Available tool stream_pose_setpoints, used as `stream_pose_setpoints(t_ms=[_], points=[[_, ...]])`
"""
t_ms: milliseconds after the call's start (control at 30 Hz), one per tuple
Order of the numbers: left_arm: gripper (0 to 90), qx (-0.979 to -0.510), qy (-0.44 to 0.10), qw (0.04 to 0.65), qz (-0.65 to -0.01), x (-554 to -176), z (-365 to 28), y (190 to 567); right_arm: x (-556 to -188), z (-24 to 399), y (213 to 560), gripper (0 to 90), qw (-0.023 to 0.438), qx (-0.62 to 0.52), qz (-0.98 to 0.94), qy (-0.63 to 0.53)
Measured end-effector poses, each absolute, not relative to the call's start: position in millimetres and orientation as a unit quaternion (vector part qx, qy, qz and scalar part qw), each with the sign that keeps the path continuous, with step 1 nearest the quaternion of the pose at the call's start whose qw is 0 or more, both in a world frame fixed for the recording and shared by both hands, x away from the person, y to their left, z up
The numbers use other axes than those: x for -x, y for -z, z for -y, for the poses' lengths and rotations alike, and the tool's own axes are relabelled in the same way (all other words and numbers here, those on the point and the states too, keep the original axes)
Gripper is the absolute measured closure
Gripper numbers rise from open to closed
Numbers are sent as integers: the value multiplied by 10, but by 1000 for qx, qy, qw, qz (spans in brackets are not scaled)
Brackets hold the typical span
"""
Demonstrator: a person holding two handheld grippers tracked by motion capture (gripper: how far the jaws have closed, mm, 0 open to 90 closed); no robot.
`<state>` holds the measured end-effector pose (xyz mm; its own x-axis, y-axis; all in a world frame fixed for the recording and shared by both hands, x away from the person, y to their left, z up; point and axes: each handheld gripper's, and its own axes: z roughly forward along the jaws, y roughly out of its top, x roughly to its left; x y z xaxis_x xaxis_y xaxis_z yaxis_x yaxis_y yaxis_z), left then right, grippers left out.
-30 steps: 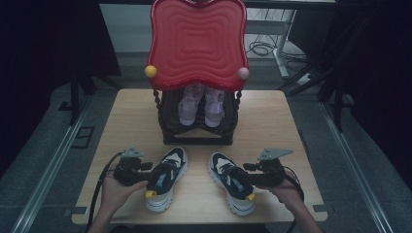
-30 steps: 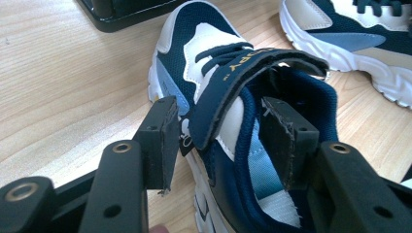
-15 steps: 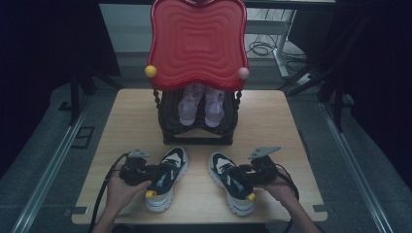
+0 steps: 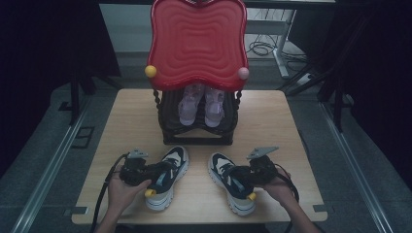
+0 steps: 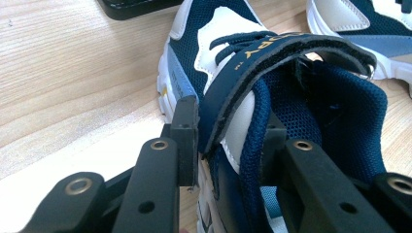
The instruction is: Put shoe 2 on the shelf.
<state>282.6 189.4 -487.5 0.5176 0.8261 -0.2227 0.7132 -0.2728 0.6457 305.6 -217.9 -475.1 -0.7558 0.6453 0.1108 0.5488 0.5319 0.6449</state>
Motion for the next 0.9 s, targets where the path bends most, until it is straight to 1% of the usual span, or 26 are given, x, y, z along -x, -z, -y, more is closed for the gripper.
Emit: stream_pose_setpoints(t_ms=[233,600,900], points=[[702,-784,-74,385,-482,-2790,-1937,4859,-3052,2255,4771,726,65,-344,-863,-364],[703,-766,-63,417,-485,-2766,-2071,4805,-3020,2316,4738,728,79,-348,-841,-407],[703,-741,-50,457,-489,-2725,-2202,4749,-2992,2463,4710,728,66,-361,-803,-469]])
